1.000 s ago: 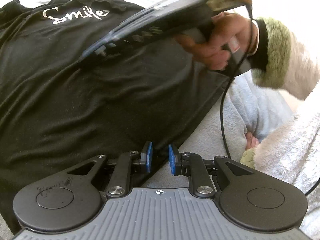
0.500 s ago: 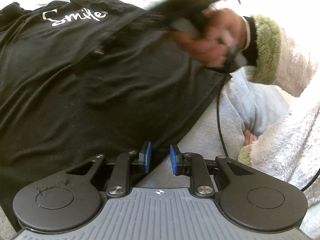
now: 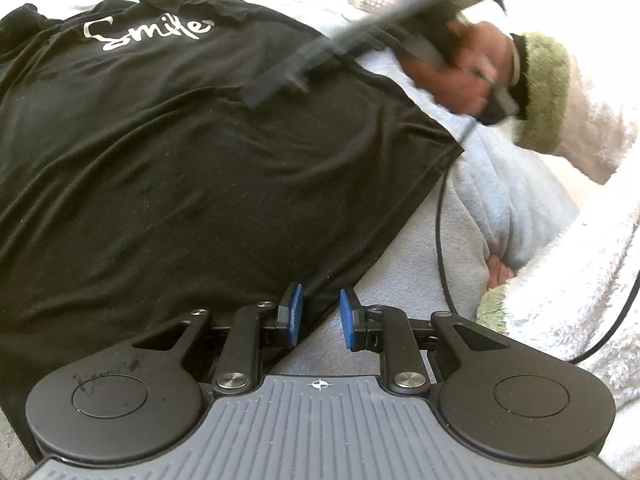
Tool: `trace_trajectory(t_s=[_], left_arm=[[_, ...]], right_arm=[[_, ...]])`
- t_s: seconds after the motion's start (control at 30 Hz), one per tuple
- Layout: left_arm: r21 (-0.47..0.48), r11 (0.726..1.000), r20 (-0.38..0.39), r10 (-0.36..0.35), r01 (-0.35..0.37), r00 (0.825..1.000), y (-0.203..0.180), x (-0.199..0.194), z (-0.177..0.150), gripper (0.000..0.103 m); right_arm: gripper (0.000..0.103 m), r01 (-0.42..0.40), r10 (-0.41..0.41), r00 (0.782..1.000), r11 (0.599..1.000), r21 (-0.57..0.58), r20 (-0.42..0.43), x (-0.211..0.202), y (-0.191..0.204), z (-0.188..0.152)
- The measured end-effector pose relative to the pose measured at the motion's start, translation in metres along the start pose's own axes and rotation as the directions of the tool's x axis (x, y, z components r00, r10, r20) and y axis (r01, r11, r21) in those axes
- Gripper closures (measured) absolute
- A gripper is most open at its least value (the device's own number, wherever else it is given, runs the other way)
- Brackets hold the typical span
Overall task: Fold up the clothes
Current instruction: 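Lift the right gripper away from the shirt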
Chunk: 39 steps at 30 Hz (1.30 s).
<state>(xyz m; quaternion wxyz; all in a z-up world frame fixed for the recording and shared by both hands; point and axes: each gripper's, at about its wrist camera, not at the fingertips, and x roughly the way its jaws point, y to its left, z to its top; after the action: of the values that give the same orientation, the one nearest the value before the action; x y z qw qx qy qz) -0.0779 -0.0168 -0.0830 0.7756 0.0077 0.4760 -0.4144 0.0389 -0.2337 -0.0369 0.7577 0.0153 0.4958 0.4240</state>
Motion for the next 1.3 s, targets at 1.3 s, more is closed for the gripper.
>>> trace_trajectory(t_s=[1.3], left_arm=[[0.009,1.000,-0.031,0.002,-0.002,1.000,0.000,0.003,0.004,0.083]], right_arm=[[0.090,0.379,-0.424,0.902,0.868,0.322,0.081,-0.106,-0.075,-0.083]])
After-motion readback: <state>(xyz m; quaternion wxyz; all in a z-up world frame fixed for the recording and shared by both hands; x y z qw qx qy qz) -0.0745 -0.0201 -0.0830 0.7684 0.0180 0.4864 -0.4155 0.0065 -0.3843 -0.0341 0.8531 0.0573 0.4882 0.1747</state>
